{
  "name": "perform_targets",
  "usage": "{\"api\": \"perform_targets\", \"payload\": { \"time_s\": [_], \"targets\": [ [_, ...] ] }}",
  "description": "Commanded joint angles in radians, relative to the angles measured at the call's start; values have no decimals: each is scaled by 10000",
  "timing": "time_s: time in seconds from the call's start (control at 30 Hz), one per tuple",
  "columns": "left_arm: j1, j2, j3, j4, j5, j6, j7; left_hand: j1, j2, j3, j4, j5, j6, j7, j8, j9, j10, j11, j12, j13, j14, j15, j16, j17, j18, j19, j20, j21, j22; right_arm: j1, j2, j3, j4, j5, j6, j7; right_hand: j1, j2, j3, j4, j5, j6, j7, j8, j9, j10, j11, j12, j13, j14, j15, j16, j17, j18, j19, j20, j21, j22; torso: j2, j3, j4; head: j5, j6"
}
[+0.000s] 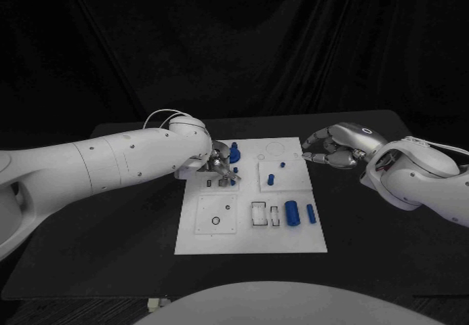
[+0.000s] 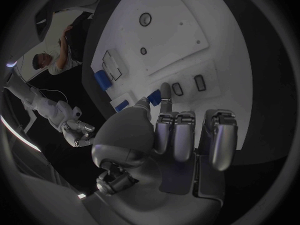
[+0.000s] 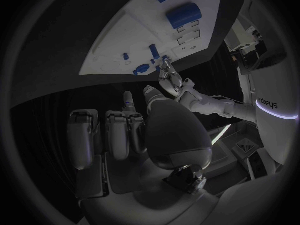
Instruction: Assemble the parts on the task board
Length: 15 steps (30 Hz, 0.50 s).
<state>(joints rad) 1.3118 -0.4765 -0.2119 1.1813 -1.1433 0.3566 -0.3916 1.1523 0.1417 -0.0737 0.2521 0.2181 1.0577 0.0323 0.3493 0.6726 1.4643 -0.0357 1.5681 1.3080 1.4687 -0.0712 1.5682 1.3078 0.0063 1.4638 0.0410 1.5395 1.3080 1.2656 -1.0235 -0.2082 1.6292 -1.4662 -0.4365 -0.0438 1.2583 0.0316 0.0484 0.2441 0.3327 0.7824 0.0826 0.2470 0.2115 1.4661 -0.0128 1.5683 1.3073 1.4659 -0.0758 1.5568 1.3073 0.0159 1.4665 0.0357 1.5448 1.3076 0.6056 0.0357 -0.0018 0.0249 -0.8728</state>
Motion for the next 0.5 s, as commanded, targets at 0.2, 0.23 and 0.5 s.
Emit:
{"api": "perform_targets", "payload": {
  "time_s": [0.2, 0.23, 0.5],
  "targets": [
    [-28, 1, 4, 4, 7, -24, 292, 184, -52, 196, -117, 325, 102, 28, -186, -22, 1065, 84, 27, 2628, 1020, 61, 26, 2630, 114, 483, 77, -74, 2171, -41, 12, 7, -29, -14, 137, -224, 120, -30, 11, -45, 51, 40, 68, -19, -17, 1047, 62, 25, 2635, 972, 66, -37, 2289, -63, 863, 59, -71, 2505, -2, -2, 3, 11, 2],
    [-28, -3, 4, 5, 7, -35, 302, 221, -84, 264, -171, 475, 106, 28, -246, -25, 1065, 84, 27, 2628, 1020, 61, 26, 2630, 119, 468, 77, -87, 2161, -43, 14, 7, -31, -14, 145, -227, 120, -30, 11, -45, 51, 40, 68, -19, -17, 1047, 62, 25, 2635, 972, 66, -37, 2289, -63, 863, 59, -71, 2505, -2, -2, 2, 13, 2],
    [-28, -22, 4, 31, 7, -94, 380, 287, -160, 406, -279, 660, 86, 38, -384, -32, 1065, 88, 27, 2628, 1020, 65, 26, 2630, 129, 435, 80, -116, 2138, -51, 19, 7, -29, -14, 177, -242, 189, -28, 44, -75, 114, 45, 78, -29, -27, 1047, 72, 25, 2635, 970, 74, -40, 2284, -58, 853, 67, -89, 2498, -7, 1, 4, 25, 2]
  ]
}}
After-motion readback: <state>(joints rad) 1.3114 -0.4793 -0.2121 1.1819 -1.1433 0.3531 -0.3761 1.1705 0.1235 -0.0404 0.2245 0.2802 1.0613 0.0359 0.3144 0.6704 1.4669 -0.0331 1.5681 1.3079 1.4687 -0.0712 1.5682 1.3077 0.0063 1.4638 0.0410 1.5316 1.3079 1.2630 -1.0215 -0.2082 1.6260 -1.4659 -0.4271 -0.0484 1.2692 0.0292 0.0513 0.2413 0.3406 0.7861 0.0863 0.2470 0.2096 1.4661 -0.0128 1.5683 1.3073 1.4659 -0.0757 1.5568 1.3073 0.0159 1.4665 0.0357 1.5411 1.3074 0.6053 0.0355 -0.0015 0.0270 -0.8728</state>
